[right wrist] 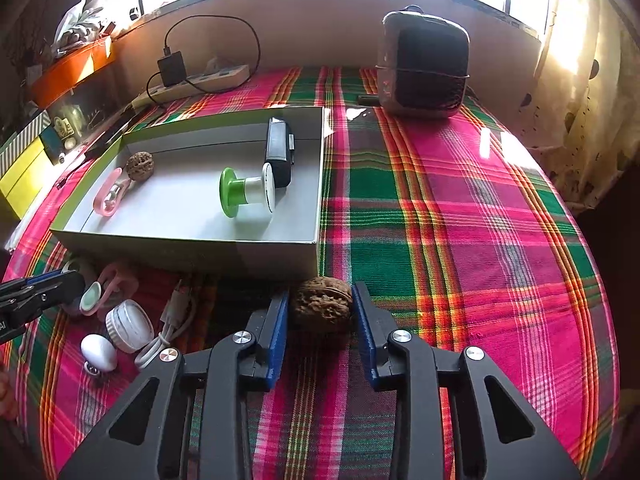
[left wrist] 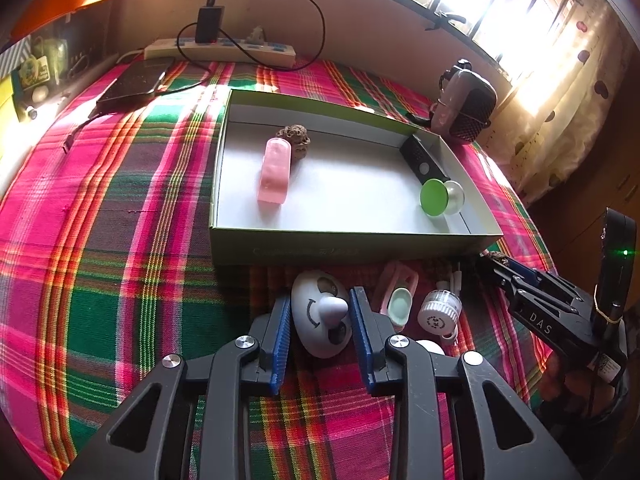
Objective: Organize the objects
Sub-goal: 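Grasp the white panda-face figure with the left tool while the right tool grasps the walnut, then carry the panda-face figure and the walnut over the tray with both tools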
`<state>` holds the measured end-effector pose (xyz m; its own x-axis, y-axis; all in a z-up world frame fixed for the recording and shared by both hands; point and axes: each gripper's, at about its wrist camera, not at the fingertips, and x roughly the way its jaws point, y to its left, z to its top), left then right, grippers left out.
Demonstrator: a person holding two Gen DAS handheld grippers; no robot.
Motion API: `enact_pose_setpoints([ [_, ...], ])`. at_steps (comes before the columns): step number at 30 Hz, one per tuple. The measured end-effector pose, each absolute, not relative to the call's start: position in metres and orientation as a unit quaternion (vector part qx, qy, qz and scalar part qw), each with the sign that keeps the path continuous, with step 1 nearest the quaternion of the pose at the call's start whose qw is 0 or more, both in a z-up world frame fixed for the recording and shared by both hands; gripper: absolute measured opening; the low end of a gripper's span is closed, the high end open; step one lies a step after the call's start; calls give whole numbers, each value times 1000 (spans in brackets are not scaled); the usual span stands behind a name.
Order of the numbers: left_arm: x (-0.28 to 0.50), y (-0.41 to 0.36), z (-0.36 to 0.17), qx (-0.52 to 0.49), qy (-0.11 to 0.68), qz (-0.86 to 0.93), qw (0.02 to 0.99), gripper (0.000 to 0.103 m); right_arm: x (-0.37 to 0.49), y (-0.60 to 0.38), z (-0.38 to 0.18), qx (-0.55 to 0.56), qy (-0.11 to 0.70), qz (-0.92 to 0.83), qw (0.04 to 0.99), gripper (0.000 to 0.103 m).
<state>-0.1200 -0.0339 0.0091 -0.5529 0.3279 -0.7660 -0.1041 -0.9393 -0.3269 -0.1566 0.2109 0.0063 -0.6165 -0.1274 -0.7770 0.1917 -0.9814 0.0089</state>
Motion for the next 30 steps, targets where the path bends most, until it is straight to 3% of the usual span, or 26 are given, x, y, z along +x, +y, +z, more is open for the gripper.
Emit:
enact_pose_setpoints([
  [30, -119, -34, 16, -445, -104, 880, 125, 24, -153, 213, 7, 426, 30, -899, 95, 32],
])
